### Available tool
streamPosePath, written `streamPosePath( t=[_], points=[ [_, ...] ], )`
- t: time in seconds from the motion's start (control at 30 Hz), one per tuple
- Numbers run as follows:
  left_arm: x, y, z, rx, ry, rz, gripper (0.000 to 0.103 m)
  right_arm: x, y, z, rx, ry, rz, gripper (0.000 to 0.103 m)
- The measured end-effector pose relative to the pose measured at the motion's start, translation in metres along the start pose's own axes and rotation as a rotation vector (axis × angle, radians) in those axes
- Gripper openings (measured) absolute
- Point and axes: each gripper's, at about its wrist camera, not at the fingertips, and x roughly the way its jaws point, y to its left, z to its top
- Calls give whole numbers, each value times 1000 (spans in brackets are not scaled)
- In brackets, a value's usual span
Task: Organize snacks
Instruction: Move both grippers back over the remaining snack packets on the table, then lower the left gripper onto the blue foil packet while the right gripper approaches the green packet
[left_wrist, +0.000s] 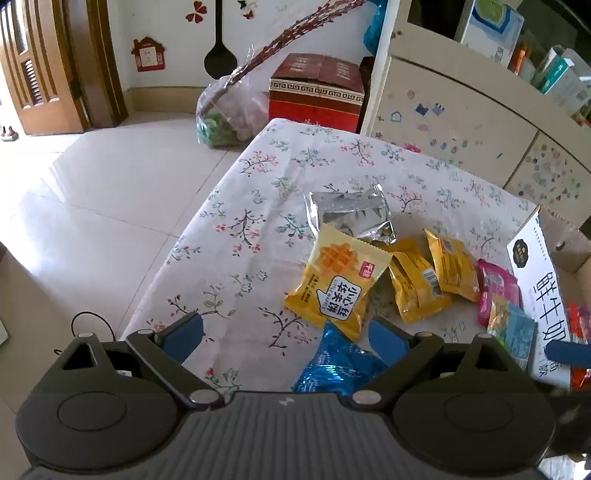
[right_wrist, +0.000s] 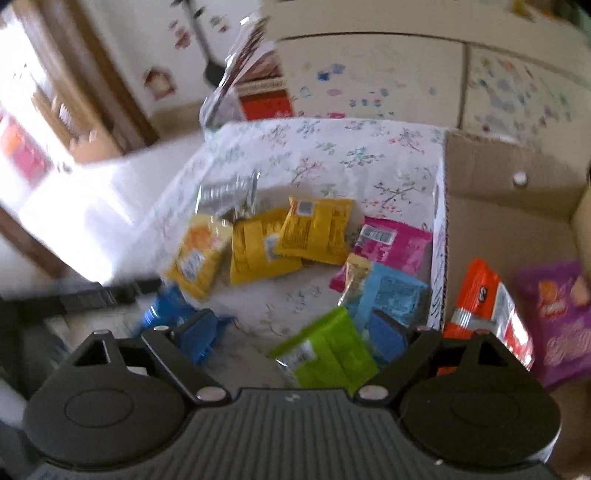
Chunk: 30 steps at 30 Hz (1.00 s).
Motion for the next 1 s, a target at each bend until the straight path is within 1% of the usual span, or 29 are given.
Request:
streamPosePath(
  t=[0.17,0.27,0.37,0.5,0.53,0.57,0.63,0.7,0.73,0.83,0.9,1.0],
  points=[
    [3,-2,0,9,19,-26,98,14,18,-11,-156,56,-53,89],
    [5,-7,-2,28,29,-38,99,20,23,-16,-205,84,-75,89],
    [9,-12,-3,43,50,-61,99,32,27,-19,-242,120,-124,89],
    [14,-16,-5,38,80,-75,101,46,33,-23,-268,154,-154,88],
    [16,-16,-5,31,92,-80,101,50,35,-25,-271,162,-153,89],
    [18,-16,-6,19,106,-83,101,52,36,-26,-271,170,-144,85],
    [19,-12,-5,-9,116,-85,101,54,38,-27,-241,194,-69,76],
    [18,-6,-3,-32,107,-70,101,50,41,-27,-224,195,12,76],
    [16,-3,-2,-42,101,-57,101,47,43,-26,-226,186,22,74],
    [15,2,-3,-68,118,-43,101,43,39,-22,-208,159,-2,75],
    [17,2,-5,-91,142,-64,101,46,35,-21,-183,173,-12,76],
    [19,0,-7,-125,163,-77,101,48,36,-23,-195,188,-14,77]
  ],
)
